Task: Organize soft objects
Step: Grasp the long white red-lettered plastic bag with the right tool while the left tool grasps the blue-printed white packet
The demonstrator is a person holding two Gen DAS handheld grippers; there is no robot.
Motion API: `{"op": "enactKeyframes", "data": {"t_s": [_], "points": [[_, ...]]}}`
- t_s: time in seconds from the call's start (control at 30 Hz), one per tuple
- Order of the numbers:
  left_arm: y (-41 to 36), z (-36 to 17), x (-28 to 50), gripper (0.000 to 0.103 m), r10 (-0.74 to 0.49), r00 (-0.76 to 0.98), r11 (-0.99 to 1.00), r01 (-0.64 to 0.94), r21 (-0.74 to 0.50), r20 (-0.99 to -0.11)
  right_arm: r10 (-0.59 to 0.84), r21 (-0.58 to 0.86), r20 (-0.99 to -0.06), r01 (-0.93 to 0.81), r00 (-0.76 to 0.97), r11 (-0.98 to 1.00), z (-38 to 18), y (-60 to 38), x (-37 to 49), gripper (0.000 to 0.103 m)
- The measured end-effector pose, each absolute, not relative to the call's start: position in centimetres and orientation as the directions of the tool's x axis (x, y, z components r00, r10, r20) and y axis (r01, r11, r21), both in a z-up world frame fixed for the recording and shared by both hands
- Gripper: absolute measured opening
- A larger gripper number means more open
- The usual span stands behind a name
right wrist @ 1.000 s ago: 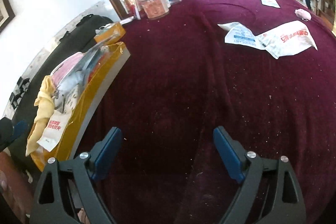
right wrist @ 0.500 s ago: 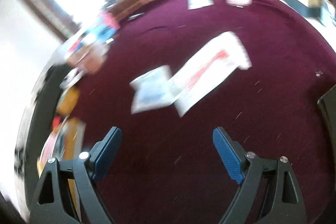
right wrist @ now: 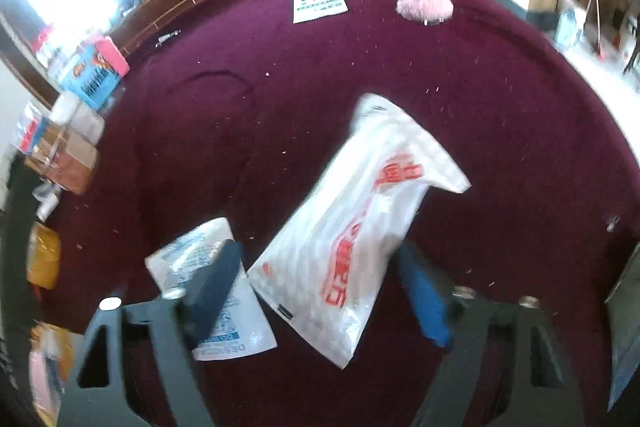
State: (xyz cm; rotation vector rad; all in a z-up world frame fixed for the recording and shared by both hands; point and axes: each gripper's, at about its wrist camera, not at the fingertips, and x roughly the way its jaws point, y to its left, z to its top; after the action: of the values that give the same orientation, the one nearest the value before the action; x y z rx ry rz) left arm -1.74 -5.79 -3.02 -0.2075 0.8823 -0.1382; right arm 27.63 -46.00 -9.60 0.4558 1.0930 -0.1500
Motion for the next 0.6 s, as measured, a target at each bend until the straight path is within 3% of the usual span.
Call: {"op": "enactKeyframes", "data": {"t_s": [0.1,0.27,0.6], "points": [[-6.4,-2.8,-1.6,0.093,-0.203,0.627,0.973,0.043,-0.227,-0.752,0.057,0.220,-0.887,0.311,0.459,0.925,-9.6,-46.0,27.6,0.055],[-8.5,-2.7,-0.8,0.093,-0.230,0.599,0.970,0.082,-0.228,-0.767,0.130,0.270,-0.863,0.229,0.487,0.935,-9.4,-47.6,26.8,0.043],[-16.4,-4.0,6.8,0.093,-0.253,0.471,0.967,0.157,-0.202,-0.845,0.232,0.391,-0.772,0.155,0.592,0.907,-9.0,-50.4,24.7,0.038]]}}
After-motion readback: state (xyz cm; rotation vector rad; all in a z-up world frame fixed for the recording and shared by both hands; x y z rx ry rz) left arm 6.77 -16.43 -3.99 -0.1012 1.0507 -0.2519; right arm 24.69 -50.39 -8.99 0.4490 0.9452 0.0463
